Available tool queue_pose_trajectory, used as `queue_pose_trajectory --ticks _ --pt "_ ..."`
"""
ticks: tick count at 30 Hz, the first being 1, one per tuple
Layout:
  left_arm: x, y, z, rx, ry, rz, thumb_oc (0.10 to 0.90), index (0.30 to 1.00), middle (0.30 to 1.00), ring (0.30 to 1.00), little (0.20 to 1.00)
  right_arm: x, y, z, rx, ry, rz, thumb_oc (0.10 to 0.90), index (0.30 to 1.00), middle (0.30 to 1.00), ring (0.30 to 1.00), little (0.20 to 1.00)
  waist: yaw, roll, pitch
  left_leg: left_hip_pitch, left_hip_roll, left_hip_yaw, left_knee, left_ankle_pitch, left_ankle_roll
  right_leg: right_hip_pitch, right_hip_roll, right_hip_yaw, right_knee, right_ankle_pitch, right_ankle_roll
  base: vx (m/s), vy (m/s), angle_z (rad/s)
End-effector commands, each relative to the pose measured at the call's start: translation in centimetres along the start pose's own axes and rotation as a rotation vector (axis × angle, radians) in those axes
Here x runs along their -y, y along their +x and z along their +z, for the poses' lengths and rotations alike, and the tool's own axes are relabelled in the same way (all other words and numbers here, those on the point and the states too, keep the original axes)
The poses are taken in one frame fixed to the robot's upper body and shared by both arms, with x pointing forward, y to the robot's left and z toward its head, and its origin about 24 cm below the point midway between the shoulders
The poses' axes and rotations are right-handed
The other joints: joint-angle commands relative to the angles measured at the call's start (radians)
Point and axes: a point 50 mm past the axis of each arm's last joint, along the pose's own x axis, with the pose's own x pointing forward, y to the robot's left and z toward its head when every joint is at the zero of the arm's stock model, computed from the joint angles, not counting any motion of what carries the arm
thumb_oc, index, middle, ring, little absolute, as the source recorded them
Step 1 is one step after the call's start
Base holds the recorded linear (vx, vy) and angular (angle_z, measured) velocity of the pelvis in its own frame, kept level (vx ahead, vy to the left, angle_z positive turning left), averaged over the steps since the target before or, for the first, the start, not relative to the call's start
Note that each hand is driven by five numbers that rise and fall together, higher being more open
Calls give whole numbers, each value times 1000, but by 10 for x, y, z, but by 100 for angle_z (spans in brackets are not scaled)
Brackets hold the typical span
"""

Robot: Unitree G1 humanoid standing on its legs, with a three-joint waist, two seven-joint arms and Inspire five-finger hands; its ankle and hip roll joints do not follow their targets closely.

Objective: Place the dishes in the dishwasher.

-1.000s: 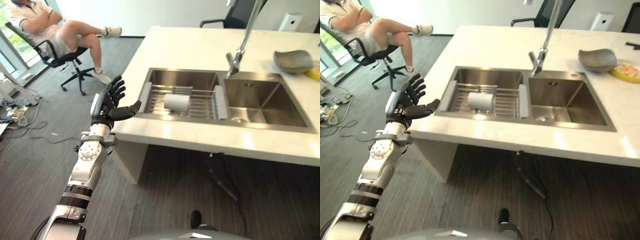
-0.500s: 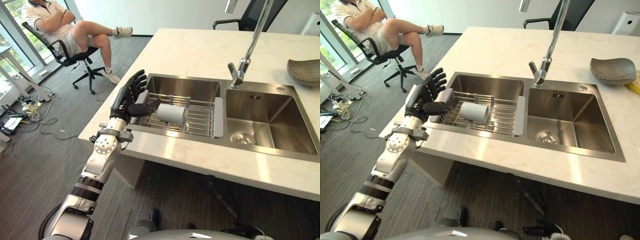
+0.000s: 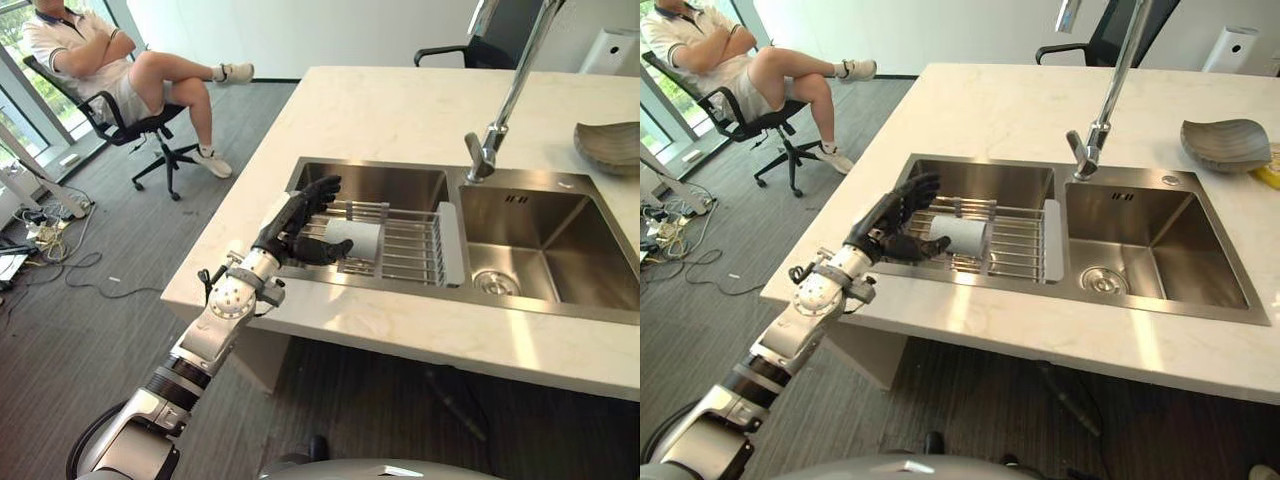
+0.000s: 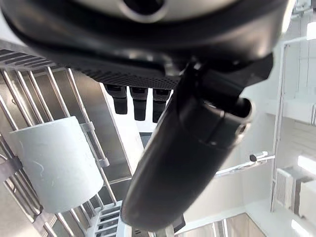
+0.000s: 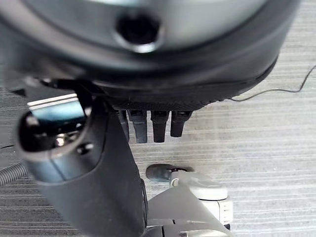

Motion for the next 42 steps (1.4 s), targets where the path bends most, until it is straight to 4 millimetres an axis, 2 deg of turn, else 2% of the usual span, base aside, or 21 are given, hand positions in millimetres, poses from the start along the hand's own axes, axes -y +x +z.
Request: queue_pose_trajectory --ticks 1,2,3,4,5,7,14,15,19,21,22,24,25,26,27,28,29,34,38,42 --pt "-12 33 67 300 233 -5 800 900 900 900 900 2 -1 -9 -26 7 6 800 900 900 900 900 -7 -49 -53 20 -29 -2 5 -70 -16 -6 -35 -5 18 1 111 18 110 -6" --pt "-8 36 76 338 363 -36 800 900 900 900 900 2 -1 -9 -25 8 12 800 900 900 900 900 -13 -52 -58 22 -32 2 5 -75 -13 -8 -38 -4 21 4 116 11 76 -4" --pt "-8 36 76 339 363 -36 800 900 900 900 900 1 -1 -9 -25 9 12 800 900 900 900 900 -12 -52 -58 22 -32 2 5 -75 -13 -8 -38 -3 21 4 116 6 98 -4" --pt "-6 42 83 359 487 -56 800 900 900 900 900 2 -1 -11 -25 0 15 800 900 900 900 900 -22 -54 -62 24 -33 6 5 -79 -11 -12 -42 0 25 8 121 2 43 -4" --pt "-5 42 83 360 488 -57 800 900 900 900 900 2 -1 -11 -25 1 16 800 900 900 900 900 -20 -55 -62 24 -33 7 5 -79 -11 -12 -43 1 25 7 121 1 68 -6" --pt "-4 50 91 393 635 -71 800 900 900 900 900 2 -2 -11 -18 -20 18 800 900 900 900 900 -33 -54 -66 26 -35 17 5 -85 -7 -22 -48 8 29 12 128 -6 64 -13" --pt "-13 59 95 393 835 -51 800 900 900 900 900 0 -1 -6 8 -52 27 800 900 900 900 900 -45 -53 -64 26 -37 47 5 -97 3 -55 -55 34 62 17 140 -13 50 -20" --pt "-22 62 94 363 915 -41 800 900 900 900 900 0 -1 -3 22 -51 28 800 900 900 900 900 -49 -54 -56 28 -37 60 5 -102 11 -77 -58 38 108 14 144 -37 61 -30" --pt "-40 65 96 309 1017 -13 800 900 900 900 900 -2 -1 3 45 -56 36 800 900 900 900 900 -58 -46 -23 35 -33 87 5 -106 31 -157 -64 45 274 9 165 -66 76 -41" --pt "-46 66 94 281 1036 7 800 900 900 900 900 -2 -1 1 40 -21 40 800 900 900 900 900 -71 -40 -3 38 -32 74 5 -102 37 -204 -59 105 382 7 176 -48 47 -40" --pt "-49 67 91 263 1034 21 800 900 900 900 900 -1 -1 -1 35 -5 38 800 900 900 900 900 -76 -37 0 39 -33 67 5 -103 36 -208 -63 131 386 -5 171 0 4 -13" --pt "-53 67 87 227 1027 36 800 900 900 900 900 -1 -1 -5 25 8 38 800 900 900 900 900 -74 -33 -4 39 -30 57 5 -111 29 -187 -104 141 322 -28 164 24 -46 8" --pt "-53 67 87 227 1027 36 800 900 900 900 900 -1 -2 -5 25 8 38 800 900 900 900 900 -74 -33 -4 40 -30 57 5 -111 29 -186 -103 140 321 -27 164 14 -113 21" --pt "-53 69 85 215 1023 32 800 900 900 900 900 0 -2 -5 21 26 33 800 900 900 900 900 -70 -27 -6 28 -23 42 5 -111 23 -213 -153 151 276 23 167 16 -110 15" --pt "-53 70 85 215 1028 35 800 900 900 900 900 2 -2 -6 17 32 26 800 900 900 900 900 -73 -27 -6 28 -22 33 5 -110 21 -226 -168 163 265 51 172 15 -110 11" --pt "-53 70 85 215 1028 35 800 900 900 900 900 2 -2 -6 18 32 26 800 900 900 900 900 -73 -27 -6 27 -22 33 5 -110 21 -226 -168 162 264 51 172 41 -97 32" --pt "-57 69 83 198 1048 48 800 900 900 900 900 3 -2 -7 2 19 21 800 900 900 900 900 -67 -47 -12 34 -32 38 5 -117 12 -186 -199 136 191 71 190 64 -140 35" --pt "-56 71 70 141 1027 18 800 900 900 900 900 -1 -2 -10 -8 -19 39 800 900 900 900 900 -43 -65 -41 35 3 34 5 -113 -21 -106 -177 75 86 59 196 73 -185 10" --pt "-54 73 62 110 997 9 800 900 900 900 900 2 -2 -9 -8 -25 22 800 900 900 900 900 -43 -60 -50 31 31 2 5 -99 -43 -52 -151 25 28 45 182 36 -142 17" --pt "-52 75 57 80 984 -4 800 900 900 900 900 2 -1 -6 -2 -38 19 800 900 900 900 900 -40 -51 -53 27 44 -14 5 -89 -52 -37 -135 5 16 30 170 21 -76 16"
